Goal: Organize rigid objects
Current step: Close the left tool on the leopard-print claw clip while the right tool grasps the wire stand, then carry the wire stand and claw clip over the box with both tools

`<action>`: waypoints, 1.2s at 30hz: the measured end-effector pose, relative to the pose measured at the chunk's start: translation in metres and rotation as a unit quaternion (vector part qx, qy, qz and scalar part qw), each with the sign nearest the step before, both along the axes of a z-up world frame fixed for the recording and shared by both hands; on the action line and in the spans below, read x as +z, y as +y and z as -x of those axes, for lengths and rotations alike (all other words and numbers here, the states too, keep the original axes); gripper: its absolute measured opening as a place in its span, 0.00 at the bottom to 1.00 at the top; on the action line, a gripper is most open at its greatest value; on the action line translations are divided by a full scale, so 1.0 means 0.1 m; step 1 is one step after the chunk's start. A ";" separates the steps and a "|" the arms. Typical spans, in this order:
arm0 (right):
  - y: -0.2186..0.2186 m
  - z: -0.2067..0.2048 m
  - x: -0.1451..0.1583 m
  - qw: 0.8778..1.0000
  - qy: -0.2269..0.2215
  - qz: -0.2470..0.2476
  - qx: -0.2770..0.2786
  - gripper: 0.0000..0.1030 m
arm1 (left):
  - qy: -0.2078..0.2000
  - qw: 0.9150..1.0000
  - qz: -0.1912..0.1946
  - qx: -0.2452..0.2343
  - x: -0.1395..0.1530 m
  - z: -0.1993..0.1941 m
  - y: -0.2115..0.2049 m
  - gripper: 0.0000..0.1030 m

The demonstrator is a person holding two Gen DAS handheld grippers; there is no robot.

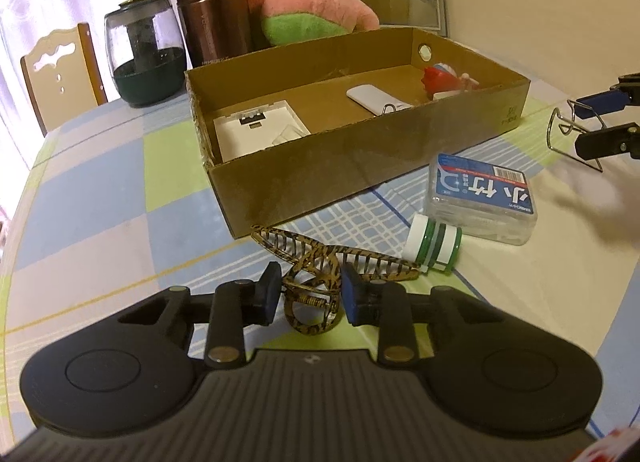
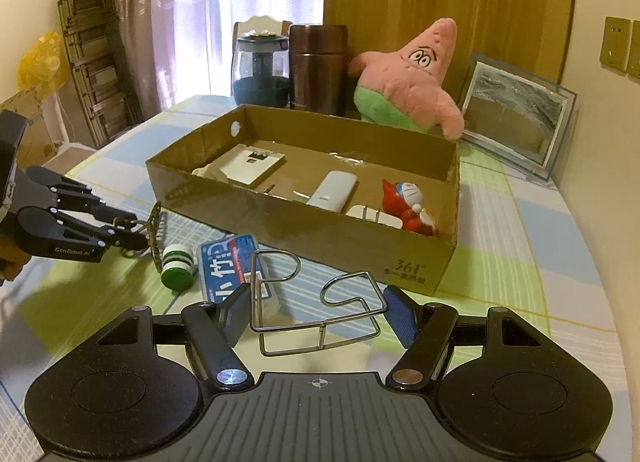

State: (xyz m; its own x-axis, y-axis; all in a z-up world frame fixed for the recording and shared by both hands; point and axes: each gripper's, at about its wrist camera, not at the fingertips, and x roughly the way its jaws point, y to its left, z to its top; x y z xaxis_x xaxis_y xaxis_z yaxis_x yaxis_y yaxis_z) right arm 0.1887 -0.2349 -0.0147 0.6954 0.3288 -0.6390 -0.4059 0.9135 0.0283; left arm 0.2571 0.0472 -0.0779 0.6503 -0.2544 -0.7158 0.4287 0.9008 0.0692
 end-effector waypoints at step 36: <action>0.16 -0.33 0.58 0.990 -0.071 -0.087 -0.084 0.65 | -0.090 0.994 0.056 0.040 1.11 0.11 -0.34 0.25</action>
State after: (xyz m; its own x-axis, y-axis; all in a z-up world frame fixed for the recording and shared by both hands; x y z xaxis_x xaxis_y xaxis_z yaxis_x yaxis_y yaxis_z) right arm 0.2219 -0.2191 0.0434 0.8283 0.2976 -0.4747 -0.2596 0.9547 0.1454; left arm 0.2466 0.0131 0.0333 0.7862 -0.2679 -0.5569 0.3448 0.9380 0.0354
